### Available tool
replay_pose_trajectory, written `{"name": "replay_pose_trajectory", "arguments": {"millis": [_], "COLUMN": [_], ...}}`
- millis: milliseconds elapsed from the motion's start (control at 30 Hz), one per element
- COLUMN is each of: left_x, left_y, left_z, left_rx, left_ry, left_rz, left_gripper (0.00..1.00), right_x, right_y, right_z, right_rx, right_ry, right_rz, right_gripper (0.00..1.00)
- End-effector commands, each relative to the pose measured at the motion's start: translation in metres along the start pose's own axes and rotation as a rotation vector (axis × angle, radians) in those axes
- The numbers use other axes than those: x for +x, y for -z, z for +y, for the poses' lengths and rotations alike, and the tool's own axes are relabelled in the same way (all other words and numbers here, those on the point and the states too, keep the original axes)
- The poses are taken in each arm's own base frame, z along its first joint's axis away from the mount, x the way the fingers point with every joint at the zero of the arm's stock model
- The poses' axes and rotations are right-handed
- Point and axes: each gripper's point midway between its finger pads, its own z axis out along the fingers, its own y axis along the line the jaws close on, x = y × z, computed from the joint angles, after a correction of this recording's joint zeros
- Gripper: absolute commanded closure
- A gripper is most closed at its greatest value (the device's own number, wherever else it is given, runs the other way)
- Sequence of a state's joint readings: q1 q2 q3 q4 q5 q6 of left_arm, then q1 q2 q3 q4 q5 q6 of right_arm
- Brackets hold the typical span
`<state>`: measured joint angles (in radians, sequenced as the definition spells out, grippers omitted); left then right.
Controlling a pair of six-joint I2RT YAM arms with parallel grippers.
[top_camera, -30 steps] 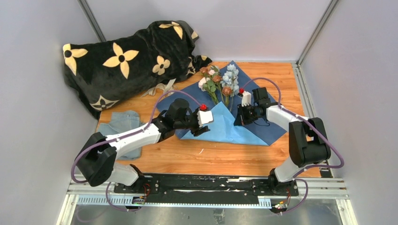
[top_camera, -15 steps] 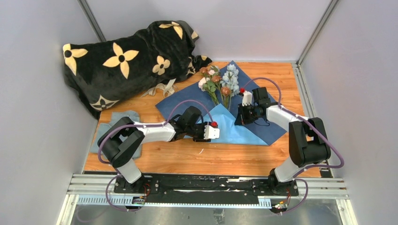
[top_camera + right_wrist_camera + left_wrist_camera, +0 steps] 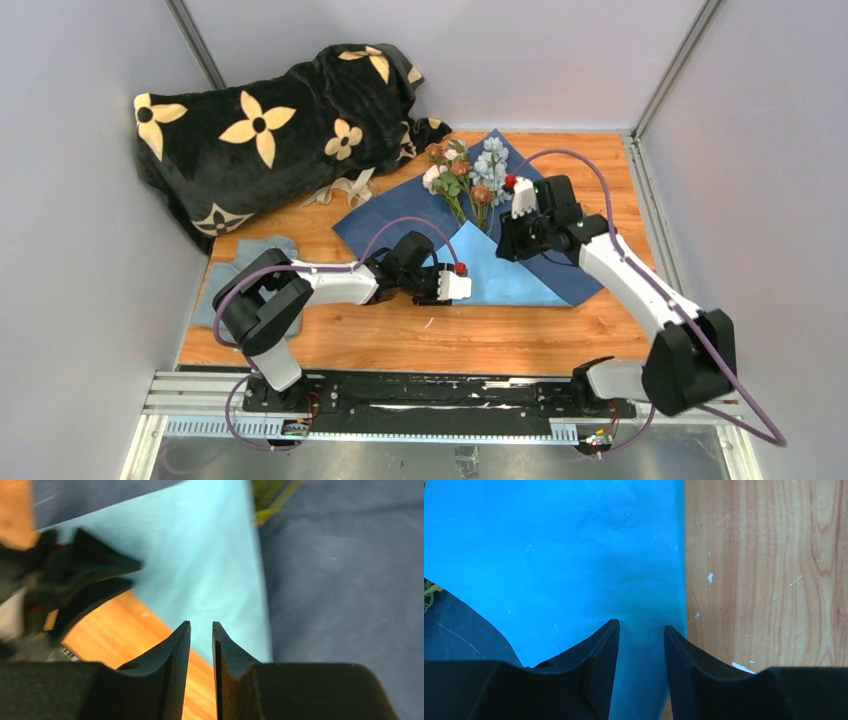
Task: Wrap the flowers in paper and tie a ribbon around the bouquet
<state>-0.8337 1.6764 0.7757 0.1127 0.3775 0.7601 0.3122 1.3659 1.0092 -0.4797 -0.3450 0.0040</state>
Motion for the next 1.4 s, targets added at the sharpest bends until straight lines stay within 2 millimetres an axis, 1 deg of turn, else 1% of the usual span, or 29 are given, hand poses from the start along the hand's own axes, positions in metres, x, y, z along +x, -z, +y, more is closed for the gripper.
{"name": "replay_pose_trajectory", "arguments": {"millis": [0,33,67,100,133,200,300,333,433,467,567,600,667,733,800,833,900,1000,1100,1133,1200,1267,1300,1333,1367], "left_x": [0.024,0.023,0.022,0.022,0.021,0.019,0.019,0.017,0.008,0.008,-0.003,0.0,0.019,0.043,0.066,0.071,0.071,0.07,0.079,0.086,0.092,0.092,0.089,0.086,0.083], "left_y": [0.0,0.0,0.0,0.001,0.001,0.002,0.005,0.007,0.016,0.02,0.029,0.032,0.038,0.045,0.05,0.051,0.053,0.053,0.056,0.061,0.065,0.065,0.063,0.061,0.059], "left_z": [-0.02,-0.019,-0.018,-0.017,-0.016,-0.016,-0.013,-0.011,-0.004,-0.01,-0.013,-0.013,-0.006,-0.002,-0.004,-0.006,-0.013,-0.018,-0.021,-0.021,-0.027,-0.03,-0.027,-0.024,-0.022], "left_rx": [0.03,0.023,0.018,0.014,0.01,0.009,-0.009,-0.02,-0.047,-0.019,0.018,0.013,-0.041,-0.102,-0.15,-0.158,-0.138,-0.127,-0.141,-0.154,-0.139,-0.122,-0.128,-0.136,-0.138], "left_ry": [0.049,0.051,0.054,0.056,0.057,0.06,0.096,0.118,0.224,0.258,0.306,0.321,0.374,0.427,0.466,0.479,0.505,0.542,0.556,0.542,0.522,0.501,0.494,0.493,0.489], "left_rz": [0.074,0.07,0.068,0.067,0.064,0.062,0.074,0.076,0.089,0.107,0.11,0.141,0.26,0.374,0.449,0.467,0.471,0.472,0.518,0.552,0.582,0.566,0.544,0.523,0.515], "left_gripper": [0.53,0.53,0.53,0.53,0.53,0.54,0.53,0.54,0.59,0.6,0.6,0.6,0.61,0.62,0.62,0.62,0.62,0.62,0.62,0.62,0.62,0.62,0.62,0.62,0.62], "right_x": [0.044,0.051,0.061,0.066,0.078,0.092,0.112,0.115,0.124,0.13,0.141,0.142,0.143,0.142,0.141,0.14,0.139,0.146,0.148,0.147,0.145,0.139,0.131,0.124,0.115], "right_y": [-0.001,-0.006,-0.011,-0.017,-0.025,-0.038,-0.051,-0.052,-0.051,-0.051,-0.052,-0.052,-0.052,-0.05,-0.047,-0.046,-0.044,-0.043,-0.042,-0.041,-0.038,-0.034,-0.033,-0.031,-0.03], "right_z": [0.078,0.088,0.093,0.093,0.088,0.077,0.055,0.048,0.028,0.023,0.02,0.021,0.02,0.014,0.01,0.01,0.01,0.011,0.011,0.01,0.011,0.013,0.015,0.019,0.028], "right_rx": [-0.316,-0.382,-0.417,-0.417,-0.396,-0.348,-0.286,-0.264,-0.164,-0.141,-0.143,-0.153,-0.161,-0.154,-0.146,-0.146,-0.146,-0.139,-0.138,-0.135,-0.138,-0.147,-0.152,-0.158,-0.182], "right_ry": [-0.007,-0.055,-0.127,-0.161,-0.19,-0.245,-0.338,-0.358,-0.381,-0.391,-0.423,-0.427,-0.441,-0.461,-0.459,-0.453,-0.451,-0.459,-0.46,-0.456,-0.452,-0.432,-0.395,-0.345,-0.274], "right_rz": [0.073,0.089,0.131,0.15,0.176,0.211,0.274,0.277,0.28,0.293,0.327,0.333,0.342,0.335,0.326,0.324,0.329,0.346,0.351,0.35,0.353,0.351,0.343,0.342,0.336], "right_gripper": [0.77,0.84,0.9,0.93,0.95,0.99,1.0,1.0,1.0,1.0,1.0,1.0,1.0,1.0,1.0,1.0,1.0,1.0,1.0,1.0,1.0,1.0,1.0,1.0,1.0]}}
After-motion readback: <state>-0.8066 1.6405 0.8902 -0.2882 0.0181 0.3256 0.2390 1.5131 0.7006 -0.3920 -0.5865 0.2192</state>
